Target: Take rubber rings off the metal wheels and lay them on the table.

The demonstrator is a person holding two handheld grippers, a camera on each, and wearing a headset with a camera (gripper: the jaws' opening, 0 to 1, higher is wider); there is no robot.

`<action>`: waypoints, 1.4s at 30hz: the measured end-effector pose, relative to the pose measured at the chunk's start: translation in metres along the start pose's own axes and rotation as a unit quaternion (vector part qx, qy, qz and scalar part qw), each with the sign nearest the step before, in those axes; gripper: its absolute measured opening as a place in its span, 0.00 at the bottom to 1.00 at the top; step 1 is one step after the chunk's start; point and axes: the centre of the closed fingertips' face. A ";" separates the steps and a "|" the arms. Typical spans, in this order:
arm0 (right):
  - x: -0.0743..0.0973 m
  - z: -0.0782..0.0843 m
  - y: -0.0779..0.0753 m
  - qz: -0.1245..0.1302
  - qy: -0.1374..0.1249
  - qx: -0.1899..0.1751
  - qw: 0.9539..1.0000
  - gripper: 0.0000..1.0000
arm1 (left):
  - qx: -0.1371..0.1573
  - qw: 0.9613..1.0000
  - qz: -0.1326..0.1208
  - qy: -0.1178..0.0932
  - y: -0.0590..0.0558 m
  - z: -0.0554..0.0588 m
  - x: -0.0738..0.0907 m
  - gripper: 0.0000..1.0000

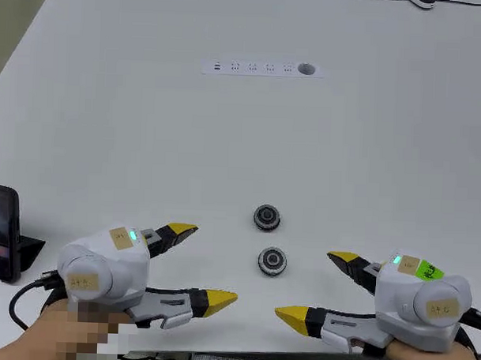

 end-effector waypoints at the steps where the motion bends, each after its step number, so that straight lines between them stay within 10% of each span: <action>1: -0.001 0.001 0.000 0.000 0.000 -0.004 1.000 0.75 | -0.002 1.000 0.003 0.003 -0.001 0.001 -0.002 0.71; 42: -0.013 0.002 -0.009 -0.018 -0.005 -0.084 0.996 0.27 | -0.062 0.997 0.036 0.034 -0.021 -0.017 -0.045 0.33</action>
Point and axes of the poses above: the centre of the closed fingertips' face, and the gripper's own axes: x roughly backward along the fingers, y roughly to its left, z roughly out of its underside, and after that the axes turned 8 degrees about y, right-handed
